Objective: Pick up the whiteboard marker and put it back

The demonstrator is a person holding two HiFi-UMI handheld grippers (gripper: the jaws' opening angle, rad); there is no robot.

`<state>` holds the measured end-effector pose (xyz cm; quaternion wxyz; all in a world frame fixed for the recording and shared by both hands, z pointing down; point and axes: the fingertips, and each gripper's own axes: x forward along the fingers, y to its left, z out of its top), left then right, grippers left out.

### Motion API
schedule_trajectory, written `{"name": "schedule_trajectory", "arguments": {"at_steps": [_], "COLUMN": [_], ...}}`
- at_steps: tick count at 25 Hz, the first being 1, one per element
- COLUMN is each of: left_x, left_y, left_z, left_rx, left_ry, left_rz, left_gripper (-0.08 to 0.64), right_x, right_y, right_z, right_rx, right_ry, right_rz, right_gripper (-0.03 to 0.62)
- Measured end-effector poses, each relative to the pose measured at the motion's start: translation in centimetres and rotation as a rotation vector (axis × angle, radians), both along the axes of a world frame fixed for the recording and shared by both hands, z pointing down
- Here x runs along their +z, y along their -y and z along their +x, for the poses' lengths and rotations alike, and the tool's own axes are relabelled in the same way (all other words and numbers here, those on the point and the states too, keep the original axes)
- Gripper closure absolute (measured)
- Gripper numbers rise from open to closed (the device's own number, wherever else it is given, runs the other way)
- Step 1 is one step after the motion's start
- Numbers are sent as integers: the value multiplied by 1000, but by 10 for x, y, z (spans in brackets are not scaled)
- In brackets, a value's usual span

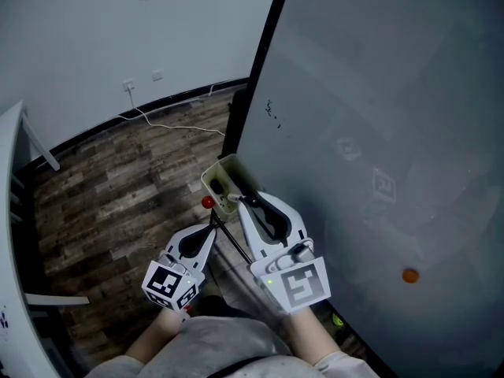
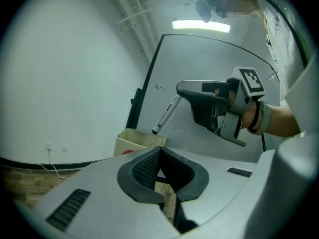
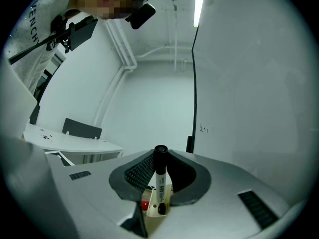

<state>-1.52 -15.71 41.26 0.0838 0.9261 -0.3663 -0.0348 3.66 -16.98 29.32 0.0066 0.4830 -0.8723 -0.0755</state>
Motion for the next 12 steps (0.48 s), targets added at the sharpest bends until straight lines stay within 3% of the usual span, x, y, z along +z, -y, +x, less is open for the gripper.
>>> {"name": "schedule_trajectory", "arguments": {"at_steps": [7, 12], "left_x": [-2, 0], "left_y": [2, 3], "left_z": [-2, -5], "left_rx": [-8, -15], "left_ry": [-13, -10], "left_rz": [-6, -9], "left_gripper": [545, 546], "right_x": [9, -15], "right_y": [1, 6], "right_z": [0, -13], "right_rx": [-13, -24], "right_ry": [-16, 10], "right_rz": [13, 38], "right_gripper": [508, 508]}}
